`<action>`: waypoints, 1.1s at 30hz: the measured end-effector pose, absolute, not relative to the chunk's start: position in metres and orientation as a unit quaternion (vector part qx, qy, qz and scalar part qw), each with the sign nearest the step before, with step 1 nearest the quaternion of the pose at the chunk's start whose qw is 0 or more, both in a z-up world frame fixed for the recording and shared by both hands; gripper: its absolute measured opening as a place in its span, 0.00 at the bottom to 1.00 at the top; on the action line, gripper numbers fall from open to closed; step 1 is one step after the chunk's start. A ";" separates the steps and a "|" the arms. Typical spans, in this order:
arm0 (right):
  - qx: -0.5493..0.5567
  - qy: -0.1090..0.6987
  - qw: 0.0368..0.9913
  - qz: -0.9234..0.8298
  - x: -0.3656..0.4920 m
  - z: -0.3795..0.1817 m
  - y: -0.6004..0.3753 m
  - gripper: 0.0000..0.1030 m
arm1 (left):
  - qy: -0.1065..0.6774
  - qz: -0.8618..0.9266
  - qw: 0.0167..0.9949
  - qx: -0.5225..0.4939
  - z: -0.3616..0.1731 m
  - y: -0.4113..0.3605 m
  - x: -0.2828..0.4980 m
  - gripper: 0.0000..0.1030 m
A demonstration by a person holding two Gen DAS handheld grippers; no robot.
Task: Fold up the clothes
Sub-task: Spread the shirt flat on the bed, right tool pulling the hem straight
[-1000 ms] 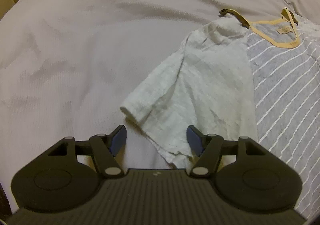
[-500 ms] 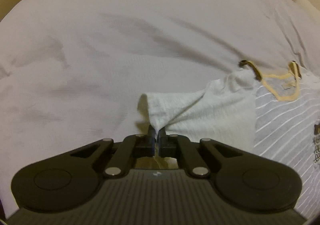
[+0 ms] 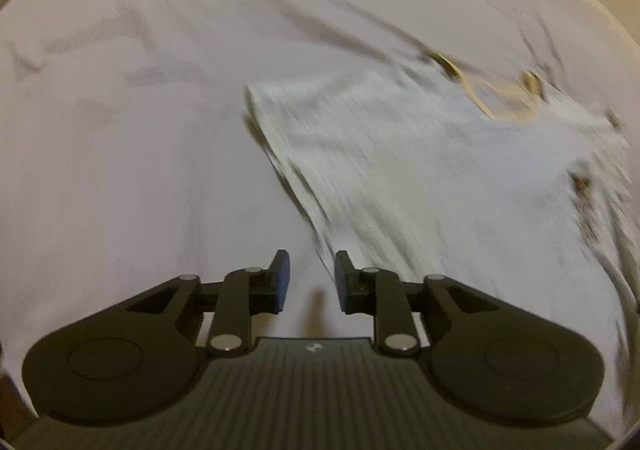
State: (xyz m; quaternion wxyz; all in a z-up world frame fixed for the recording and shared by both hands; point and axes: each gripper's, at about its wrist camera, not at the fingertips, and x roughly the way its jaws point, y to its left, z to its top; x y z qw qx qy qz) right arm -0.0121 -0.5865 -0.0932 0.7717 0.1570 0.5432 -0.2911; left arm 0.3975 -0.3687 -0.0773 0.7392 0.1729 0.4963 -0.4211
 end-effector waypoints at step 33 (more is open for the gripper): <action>0.128 0.566 0.789 -0.204 -0.115 -0.126 -0.443 0.65 | 0.573 -0.468 0.652 0.168 -0.089 -0.254 0.124 0.05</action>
